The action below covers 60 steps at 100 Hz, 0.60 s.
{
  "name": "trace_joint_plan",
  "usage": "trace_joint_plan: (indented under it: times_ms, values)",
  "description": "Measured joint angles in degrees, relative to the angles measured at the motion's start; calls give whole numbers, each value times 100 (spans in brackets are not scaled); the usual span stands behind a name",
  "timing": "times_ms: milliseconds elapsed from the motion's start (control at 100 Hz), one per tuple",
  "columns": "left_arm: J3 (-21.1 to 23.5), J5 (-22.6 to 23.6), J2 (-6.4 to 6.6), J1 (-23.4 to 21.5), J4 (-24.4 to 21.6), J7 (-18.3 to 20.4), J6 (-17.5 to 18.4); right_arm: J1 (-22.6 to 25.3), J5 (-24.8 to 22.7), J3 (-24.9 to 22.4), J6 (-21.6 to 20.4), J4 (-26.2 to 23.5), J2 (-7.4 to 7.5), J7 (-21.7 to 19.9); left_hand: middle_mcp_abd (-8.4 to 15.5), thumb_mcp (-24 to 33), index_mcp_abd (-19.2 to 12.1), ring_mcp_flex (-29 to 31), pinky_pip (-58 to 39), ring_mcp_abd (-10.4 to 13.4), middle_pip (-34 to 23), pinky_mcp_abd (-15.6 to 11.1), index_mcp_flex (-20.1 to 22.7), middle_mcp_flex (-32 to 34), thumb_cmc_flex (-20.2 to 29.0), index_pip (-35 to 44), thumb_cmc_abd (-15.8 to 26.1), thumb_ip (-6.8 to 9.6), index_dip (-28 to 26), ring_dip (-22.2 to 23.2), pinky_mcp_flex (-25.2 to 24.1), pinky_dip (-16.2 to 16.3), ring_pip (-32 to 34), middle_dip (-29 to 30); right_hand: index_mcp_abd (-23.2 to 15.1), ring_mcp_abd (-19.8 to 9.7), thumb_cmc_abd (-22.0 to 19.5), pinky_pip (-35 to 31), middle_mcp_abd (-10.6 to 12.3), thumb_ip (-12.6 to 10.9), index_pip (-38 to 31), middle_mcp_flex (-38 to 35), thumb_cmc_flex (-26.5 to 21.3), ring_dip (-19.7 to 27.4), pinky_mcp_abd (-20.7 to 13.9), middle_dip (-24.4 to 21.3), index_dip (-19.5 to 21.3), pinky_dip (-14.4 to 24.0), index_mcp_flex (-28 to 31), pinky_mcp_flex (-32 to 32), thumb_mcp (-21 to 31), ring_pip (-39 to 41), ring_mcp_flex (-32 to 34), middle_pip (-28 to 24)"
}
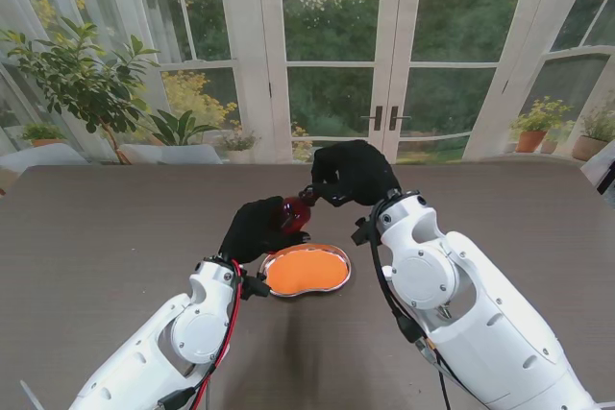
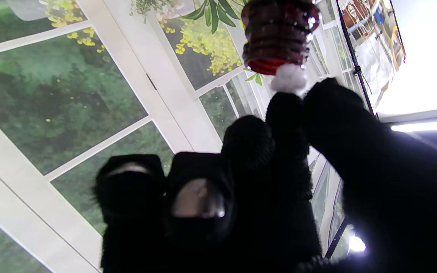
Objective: Collect the cotton balls from the tray into a sample bottle
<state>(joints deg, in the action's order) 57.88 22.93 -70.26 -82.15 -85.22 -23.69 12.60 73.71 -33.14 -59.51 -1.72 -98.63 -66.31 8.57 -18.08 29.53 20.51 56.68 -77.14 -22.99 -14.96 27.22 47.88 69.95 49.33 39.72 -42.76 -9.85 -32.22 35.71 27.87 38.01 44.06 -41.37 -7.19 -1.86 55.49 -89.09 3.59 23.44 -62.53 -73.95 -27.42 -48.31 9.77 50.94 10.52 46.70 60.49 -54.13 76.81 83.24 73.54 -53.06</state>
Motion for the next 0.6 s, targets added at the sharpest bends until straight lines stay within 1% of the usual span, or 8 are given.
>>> trace_joint_plan:
  times_ms: [340, 600]
  values:
    - [16, 5, 0, -28, -9, -12, -12, 34, 77, -36, 6, -63, 4, -40, 0, 0, 0, 0, 0, 0, 0, 0, 0, 0, 0, 0, 0, 0, 0, 0, 0, 0, 0, 0, 10, 12, -1, 0, -7, -1, 0, 0, 0, 0, 1, 5, 8, 0, 0, 2, 0, 0, 0, 0]
    - [10, 19, 0, -13, 8, -40, 40, 29, 119, 22, 9, -54, 4, -35, 0, 0, 0, 0, 0, 0, 0, 0, 0, 0, 0, 0, 0, 0, 0, 0, 0, 0, 0, 0, 16, 17, -3, -1, -9, -1, 0, 0, 0, 0, 2, 5, 11, 0, -1, 3, 0, 0, 0, 0]
